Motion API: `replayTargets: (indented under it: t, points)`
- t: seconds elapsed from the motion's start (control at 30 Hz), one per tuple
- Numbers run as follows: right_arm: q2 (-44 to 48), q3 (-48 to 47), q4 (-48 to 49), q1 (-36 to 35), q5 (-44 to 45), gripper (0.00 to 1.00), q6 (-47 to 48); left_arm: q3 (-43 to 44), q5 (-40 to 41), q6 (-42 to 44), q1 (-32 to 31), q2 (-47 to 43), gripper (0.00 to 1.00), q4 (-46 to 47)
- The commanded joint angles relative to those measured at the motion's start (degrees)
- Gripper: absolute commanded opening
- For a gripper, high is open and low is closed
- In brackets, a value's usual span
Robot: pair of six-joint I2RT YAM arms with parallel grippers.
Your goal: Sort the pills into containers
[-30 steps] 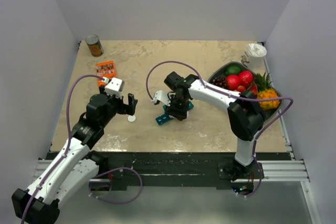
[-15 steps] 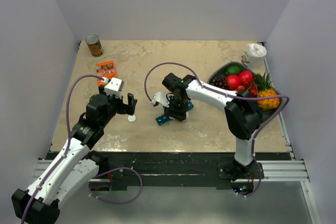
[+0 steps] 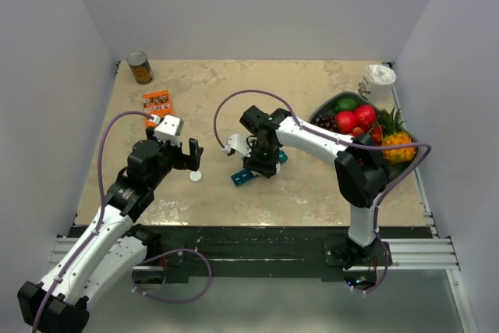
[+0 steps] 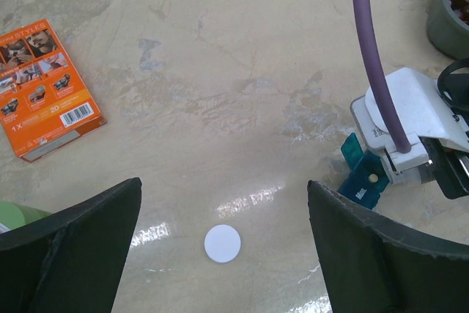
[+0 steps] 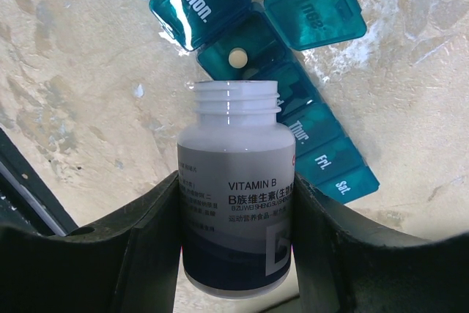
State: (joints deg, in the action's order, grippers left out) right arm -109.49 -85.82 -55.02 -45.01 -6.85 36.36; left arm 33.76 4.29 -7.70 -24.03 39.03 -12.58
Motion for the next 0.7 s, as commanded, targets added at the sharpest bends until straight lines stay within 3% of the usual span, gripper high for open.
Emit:
replayTargets:
  t: [0.0, 0.67]
  points:
    - [-0.54, -2.33, -1.75, -0.6, 0.96, 0.0, -0.85, 1.57, 0.19, 0.76, 0.48, -0.53, 0.99, 0.89]
    - [-2.48, -4.71, -3.86, -1.22, 2.72, 0.0, -0.94, 1.57, -0.25, 0.76, 0.74, -0.62, 0.99, 1.06]
